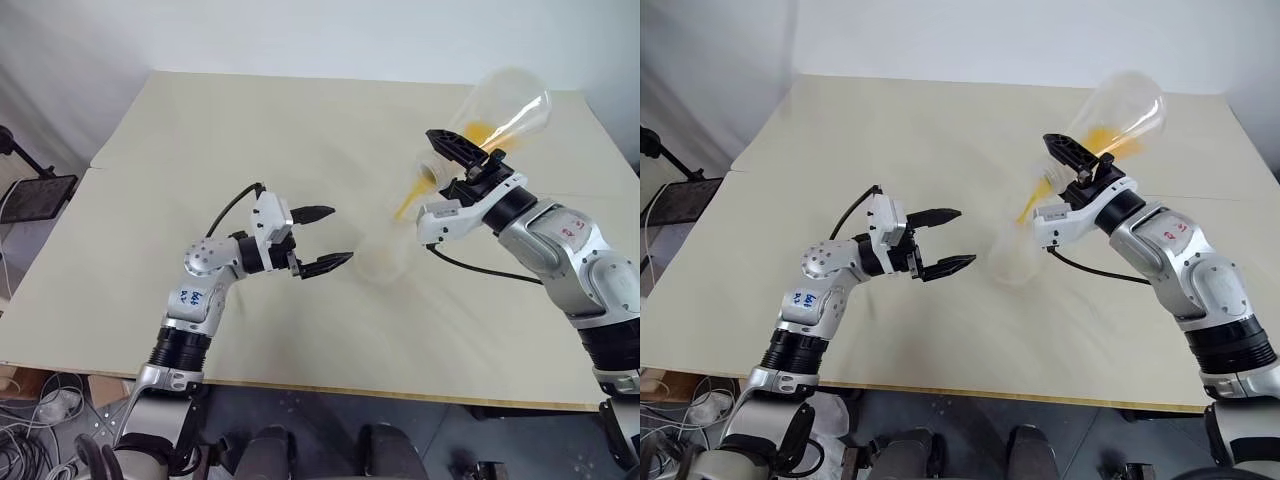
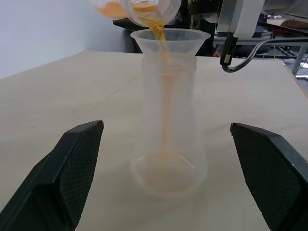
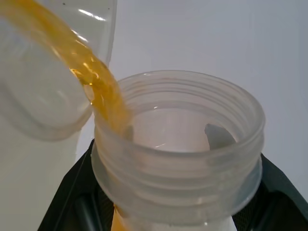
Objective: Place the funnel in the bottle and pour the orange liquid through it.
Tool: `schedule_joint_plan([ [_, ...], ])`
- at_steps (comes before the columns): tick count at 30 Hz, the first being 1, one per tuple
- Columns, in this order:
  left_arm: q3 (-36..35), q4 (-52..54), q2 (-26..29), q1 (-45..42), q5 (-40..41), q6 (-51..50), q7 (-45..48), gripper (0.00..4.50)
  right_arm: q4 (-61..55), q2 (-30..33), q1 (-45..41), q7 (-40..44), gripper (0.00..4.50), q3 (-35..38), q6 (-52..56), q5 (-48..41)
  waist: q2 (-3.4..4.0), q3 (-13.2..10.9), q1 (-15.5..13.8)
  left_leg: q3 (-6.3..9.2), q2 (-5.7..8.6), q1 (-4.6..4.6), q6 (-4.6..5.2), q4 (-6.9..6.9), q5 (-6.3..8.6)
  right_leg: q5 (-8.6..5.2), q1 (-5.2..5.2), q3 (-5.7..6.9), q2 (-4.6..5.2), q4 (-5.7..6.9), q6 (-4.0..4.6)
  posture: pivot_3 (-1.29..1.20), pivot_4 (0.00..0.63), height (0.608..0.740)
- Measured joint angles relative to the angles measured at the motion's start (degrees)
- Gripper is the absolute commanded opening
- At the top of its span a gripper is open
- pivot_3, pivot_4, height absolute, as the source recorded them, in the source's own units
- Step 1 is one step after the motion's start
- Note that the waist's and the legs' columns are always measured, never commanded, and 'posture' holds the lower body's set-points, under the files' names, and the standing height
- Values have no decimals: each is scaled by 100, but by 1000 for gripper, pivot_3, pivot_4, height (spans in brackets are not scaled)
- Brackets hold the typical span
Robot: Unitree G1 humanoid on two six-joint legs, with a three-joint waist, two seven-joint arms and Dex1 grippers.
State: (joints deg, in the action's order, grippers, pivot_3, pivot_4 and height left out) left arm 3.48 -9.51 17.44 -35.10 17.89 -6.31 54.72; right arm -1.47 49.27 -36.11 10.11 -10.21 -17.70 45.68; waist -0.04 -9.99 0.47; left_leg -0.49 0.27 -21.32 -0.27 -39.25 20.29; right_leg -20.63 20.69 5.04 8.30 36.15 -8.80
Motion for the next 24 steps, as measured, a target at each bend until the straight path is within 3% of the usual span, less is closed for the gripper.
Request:
schedule_joint_plan([
  [24, -1, 9, -75, 3, 19, -1, 16, 4500, 162, 81, -79, -349, 2480, 0, -230, 167, 0, 0, 4, -1, -1, 0, 0, 1, 0, 0, 0, 0, 0, -2, 0, 0, 150, 740],
])
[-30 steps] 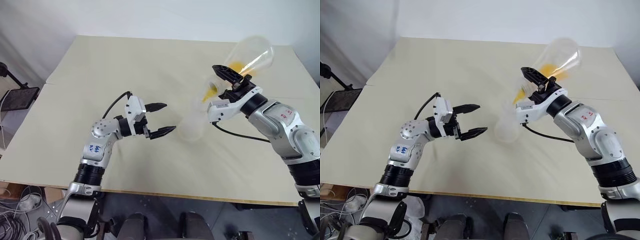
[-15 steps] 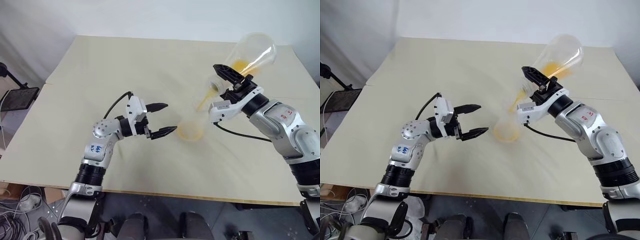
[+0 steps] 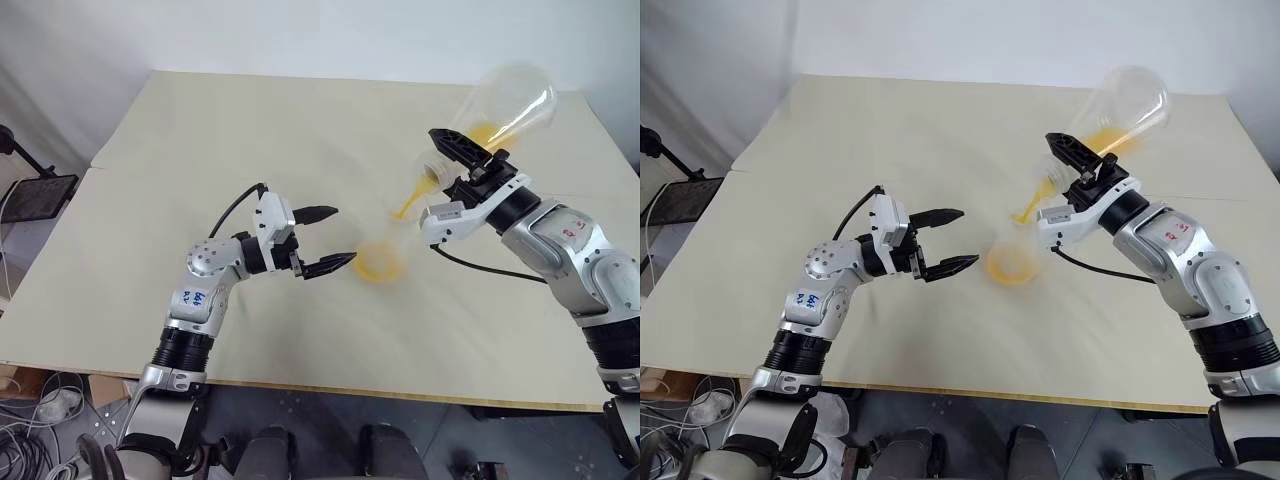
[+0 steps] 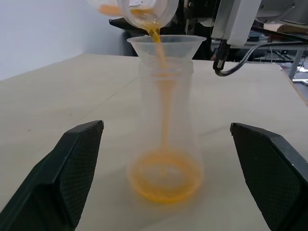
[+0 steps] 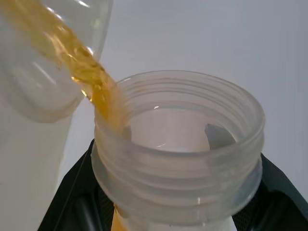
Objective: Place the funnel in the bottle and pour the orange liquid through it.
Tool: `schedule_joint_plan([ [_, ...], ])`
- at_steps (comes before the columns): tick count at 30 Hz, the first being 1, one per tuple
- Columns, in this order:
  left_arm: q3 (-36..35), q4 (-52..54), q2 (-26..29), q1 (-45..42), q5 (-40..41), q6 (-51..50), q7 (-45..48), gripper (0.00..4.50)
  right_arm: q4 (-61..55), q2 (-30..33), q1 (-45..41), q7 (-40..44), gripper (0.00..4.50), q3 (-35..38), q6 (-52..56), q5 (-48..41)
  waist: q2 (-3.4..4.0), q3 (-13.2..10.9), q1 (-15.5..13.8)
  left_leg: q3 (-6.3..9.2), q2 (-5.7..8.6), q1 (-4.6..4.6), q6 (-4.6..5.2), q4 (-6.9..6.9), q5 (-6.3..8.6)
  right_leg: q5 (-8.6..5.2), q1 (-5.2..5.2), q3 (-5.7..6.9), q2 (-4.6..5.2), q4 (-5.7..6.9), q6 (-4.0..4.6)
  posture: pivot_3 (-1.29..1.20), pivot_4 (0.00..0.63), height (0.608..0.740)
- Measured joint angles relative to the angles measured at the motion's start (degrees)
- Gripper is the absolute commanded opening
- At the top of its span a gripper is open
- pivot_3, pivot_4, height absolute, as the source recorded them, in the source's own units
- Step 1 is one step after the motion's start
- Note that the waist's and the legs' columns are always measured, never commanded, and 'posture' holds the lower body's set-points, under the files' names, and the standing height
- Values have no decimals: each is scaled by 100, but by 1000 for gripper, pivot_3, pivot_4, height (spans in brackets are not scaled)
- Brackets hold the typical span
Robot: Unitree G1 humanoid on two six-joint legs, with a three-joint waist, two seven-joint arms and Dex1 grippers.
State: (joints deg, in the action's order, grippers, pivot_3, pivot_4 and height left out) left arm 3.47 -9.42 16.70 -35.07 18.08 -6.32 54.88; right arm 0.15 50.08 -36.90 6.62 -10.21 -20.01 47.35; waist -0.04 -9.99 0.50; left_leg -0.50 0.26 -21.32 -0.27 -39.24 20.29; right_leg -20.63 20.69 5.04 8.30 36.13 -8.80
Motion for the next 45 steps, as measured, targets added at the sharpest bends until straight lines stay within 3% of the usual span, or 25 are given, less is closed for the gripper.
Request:
schedule_joint_plan([
  [45, 0, 14, -56, 4, 60, 0, 1, 4500, -4, 63, -10, -470, 2480, 0, -263, 429, 0, 0, 4, 0, 0, 0, 0, 1, 0, 0, -1, 1, 0, -1, 0, 0, 150, 740],
])
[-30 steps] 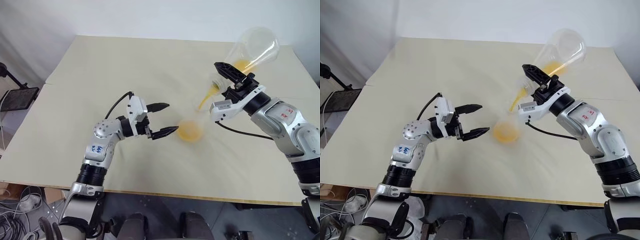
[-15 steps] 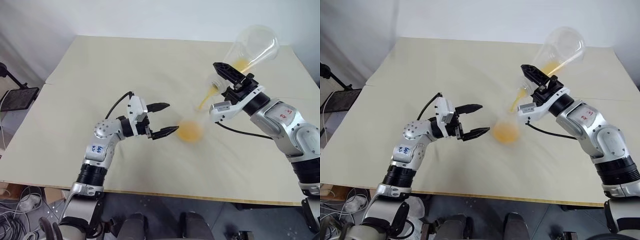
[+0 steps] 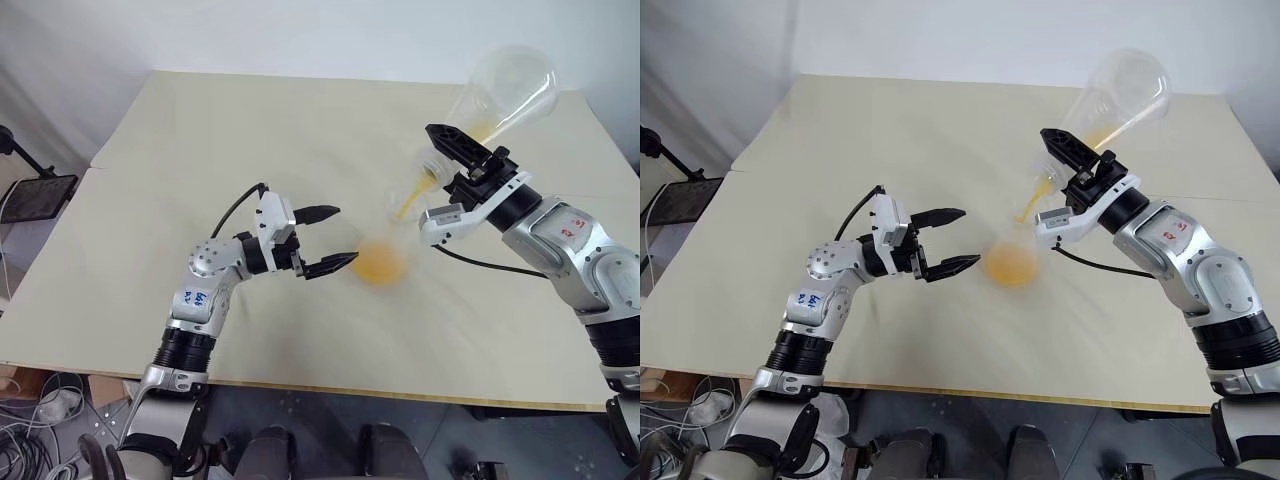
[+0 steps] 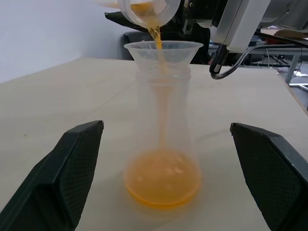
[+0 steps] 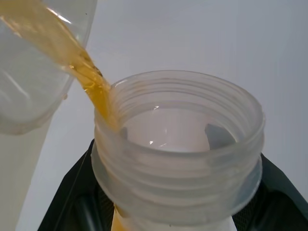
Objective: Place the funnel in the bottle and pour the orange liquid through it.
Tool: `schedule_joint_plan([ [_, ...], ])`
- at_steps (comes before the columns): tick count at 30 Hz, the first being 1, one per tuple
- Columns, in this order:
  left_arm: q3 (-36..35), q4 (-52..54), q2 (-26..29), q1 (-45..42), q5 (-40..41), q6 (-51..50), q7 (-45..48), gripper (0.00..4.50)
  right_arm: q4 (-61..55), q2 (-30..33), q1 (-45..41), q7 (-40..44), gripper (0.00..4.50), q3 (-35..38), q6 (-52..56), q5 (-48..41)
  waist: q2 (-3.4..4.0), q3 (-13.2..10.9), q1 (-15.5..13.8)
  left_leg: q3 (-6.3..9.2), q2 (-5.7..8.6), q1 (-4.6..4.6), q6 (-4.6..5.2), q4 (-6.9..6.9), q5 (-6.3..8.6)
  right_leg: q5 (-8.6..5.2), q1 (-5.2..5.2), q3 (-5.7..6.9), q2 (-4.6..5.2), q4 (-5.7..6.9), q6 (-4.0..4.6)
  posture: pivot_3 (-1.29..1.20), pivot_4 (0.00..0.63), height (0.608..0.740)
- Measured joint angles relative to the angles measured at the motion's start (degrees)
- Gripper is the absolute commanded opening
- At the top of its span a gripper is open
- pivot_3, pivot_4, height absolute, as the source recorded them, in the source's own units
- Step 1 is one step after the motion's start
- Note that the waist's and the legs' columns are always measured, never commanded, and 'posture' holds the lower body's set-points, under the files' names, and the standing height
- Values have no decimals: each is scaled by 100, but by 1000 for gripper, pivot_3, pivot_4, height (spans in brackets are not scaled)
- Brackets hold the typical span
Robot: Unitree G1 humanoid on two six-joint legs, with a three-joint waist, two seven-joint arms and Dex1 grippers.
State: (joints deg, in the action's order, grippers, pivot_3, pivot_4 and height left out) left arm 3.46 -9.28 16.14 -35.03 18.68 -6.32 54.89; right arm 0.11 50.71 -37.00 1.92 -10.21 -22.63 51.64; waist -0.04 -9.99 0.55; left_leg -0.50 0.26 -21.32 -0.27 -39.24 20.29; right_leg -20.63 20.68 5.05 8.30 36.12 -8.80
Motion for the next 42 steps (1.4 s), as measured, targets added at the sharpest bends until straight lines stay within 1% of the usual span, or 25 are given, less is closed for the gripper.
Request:
schedule_joint_plan([
  [32, -4, 0, -94, 0, 0, 6, -102, 4500, 18, 48, 2, -378, 2480, 0, -98, 271, 0, 0, 14, 0, 0, 0, 0, 0, 0, 0, 0, 0, 0, 0, 0, 0, 150, 740],
  [35, -4, 0, -103, 0, 0, 7, -102, 4500, 18, 5, 33, -224, 2480, 98, -100, -139, 0, 0, 14, 1, 0, 0, 0, 0, 0, 0, -1, 1, 0, -1, 0, 0, 150, 740],
  [37, -10, -1, -103, 0, 0, 9, -103, 4500, 15, -132, 52, 79, 2480, 273, -89, -789, 0, 0, 24, 1, -1, 0, 0, 0, 0, 0, -3, 3, 0, -3, 0, 0, 150, 740],
  [42, -13, -1, -104, 0, 0, 10, -104, 4500, -217, -348, 129, 846, 2480, 594, 97, -2102, -1, 0, 41, 5, -2, 1, 0, 0, 0, 0, -6, 7, 0, -4, 0, 0, 150, 740],
])
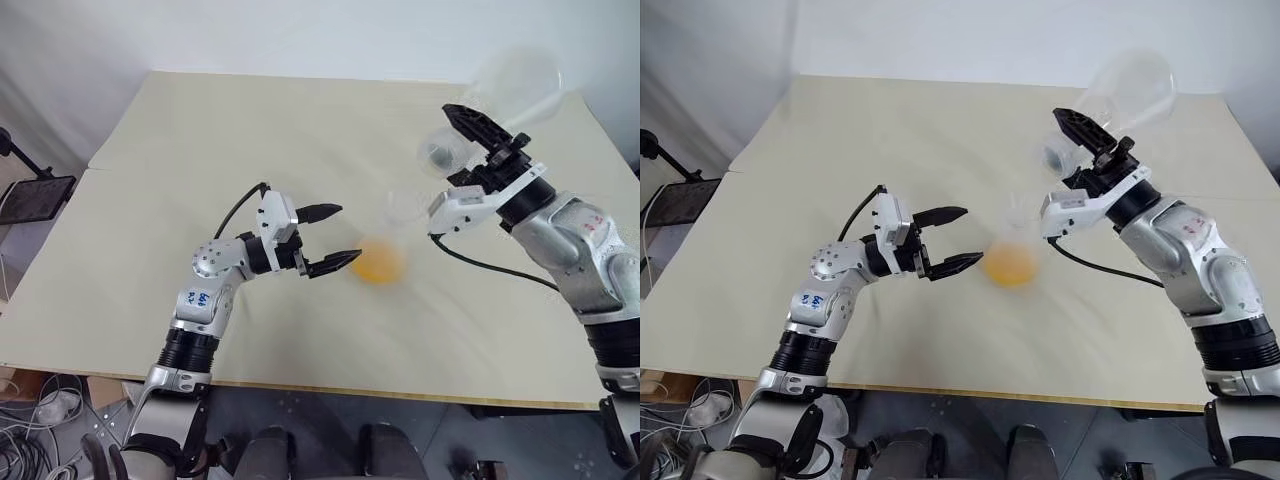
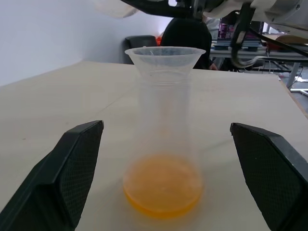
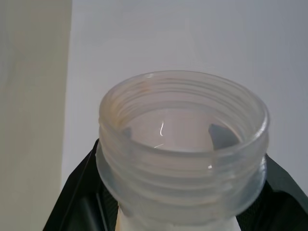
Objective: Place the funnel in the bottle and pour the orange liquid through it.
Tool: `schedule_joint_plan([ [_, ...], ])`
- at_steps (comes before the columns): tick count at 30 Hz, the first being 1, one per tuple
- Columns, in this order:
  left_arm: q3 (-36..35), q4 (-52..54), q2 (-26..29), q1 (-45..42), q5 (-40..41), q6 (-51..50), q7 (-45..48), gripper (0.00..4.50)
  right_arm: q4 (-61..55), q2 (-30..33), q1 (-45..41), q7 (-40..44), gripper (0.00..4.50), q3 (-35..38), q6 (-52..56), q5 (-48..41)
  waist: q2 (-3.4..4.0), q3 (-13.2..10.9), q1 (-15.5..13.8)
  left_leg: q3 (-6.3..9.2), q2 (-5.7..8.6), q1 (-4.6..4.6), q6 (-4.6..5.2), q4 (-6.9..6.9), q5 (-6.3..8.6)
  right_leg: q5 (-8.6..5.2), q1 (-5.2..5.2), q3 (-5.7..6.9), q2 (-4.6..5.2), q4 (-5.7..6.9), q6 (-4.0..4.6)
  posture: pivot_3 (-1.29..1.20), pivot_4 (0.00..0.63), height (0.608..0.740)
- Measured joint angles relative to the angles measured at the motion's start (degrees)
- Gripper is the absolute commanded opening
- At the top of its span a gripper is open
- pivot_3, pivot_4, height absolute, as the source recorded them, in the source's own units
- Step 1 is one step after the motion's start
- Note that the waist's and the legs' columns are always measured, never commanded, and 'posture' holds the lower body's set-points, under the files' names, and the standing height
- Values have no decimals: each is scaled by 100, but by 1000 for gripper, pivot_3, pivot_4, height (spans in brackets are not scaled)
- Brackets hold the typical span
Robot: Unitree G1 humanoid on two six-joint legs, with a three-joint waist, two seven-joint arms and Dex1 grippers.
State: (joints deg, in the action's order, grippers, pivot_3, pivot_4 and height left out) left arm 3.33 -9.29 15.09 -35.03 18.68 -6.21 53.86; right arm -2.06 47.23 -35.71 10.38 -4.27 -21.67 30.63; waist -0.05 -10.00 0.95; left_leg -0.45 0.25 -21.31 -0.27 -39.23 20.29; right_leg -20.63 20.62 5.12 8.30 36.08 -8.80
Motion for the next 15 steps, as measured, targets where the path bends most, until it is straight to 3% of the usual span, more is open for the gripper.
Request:
schedule_joint_plan([
  [5, -2, 0, 1, 1, 0, 0, -1, 4500, -530, -708, -1, 930, 2480, 812, 1403, -2473, -1, -1, 8, 8, -1, 1, 0, -1, 0, 0, -7, 8, 0, 1, 0, 0, 150, 740],
  [10, -7, -1, 32, 23, 4, 0, 5, 4500, -962, -638, 343, 1747, 2480, 2339, 4447, -5735, -1, -1, -115, 40, 1, 1, 1, -2, 0, 1, -24, 34, 4, 0, 1, 0, 150, 740],
  [15, -4, -5, 32, 48, 5, 2, 7, 4500, -474, -552, 979, 1953, 2480, 3066, 5097, -6347, -1, -1, -110, 26, 7, 0, 1, 1, 0, 1, -23, 36, 7, -7, 0, 0, 150, 740],
])
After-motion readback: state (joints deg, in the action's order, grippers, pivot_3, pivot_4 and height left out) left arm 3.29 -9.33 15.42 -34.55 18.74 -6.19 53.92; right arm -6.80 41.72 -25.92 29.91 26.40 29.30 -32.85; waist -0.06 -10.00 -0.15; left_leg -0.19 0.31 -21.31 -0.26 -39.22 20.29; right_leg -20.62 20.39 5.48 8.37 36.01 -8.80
